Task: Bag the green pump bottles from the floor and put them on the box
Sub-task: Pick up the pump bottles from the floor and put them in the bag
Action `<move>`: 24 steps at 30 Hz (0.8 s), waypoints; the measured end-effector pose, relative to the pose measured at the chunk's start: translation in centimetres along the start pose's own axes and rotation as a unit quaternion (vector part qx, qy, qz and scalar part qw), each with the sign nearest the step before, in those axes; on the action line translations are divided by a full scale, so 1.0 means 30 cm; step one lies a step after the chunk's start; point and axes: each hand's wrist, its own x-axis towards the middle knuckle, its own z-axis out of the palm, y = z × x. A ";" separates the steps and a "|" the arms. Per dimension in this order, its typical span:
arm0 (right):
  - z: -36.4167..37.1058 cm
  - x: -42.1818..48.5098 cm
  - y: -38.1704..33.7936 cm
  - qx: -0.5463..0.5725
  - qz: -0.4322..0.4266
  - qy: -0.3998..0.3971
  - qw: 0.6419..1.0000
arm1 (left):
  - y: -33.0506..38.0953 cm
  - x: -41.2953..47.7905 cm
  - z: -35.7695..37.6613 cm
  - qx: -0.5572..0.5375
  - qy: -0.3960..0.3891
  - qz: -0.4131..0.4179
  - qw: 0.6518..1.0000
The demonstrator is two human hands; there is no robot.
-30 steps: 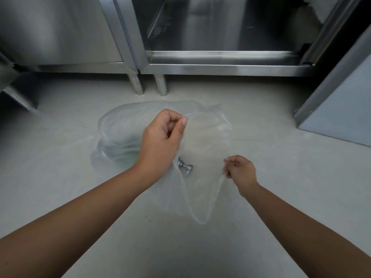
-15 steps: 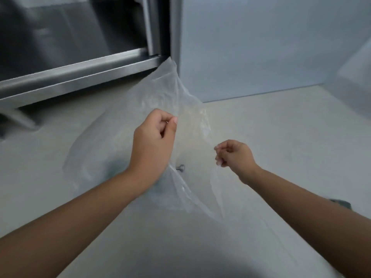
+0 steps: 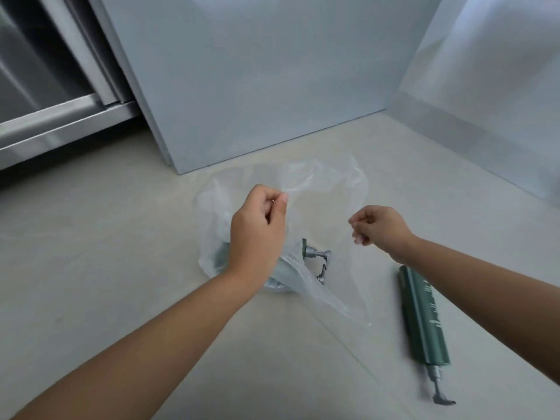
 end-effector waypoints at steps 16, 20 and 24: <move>-0.145 -0.132 0.505 0.104 0.041 0.060 0.992 | -0.062 -0.269 0.322 -0.003 -0.030 -0.051 0.998; -0.181 -0.191 0.589 0.098 0.064 0.087 0.989 | -0.068 -0.303 0.333 -0.007 -0.019 -0.069 0.997; -0.214 -0.238 0.678 0.112 0.117 0.153 0.975 | -0.070 -0.309 0.343 -0.011 -0.026 -0.073 0.997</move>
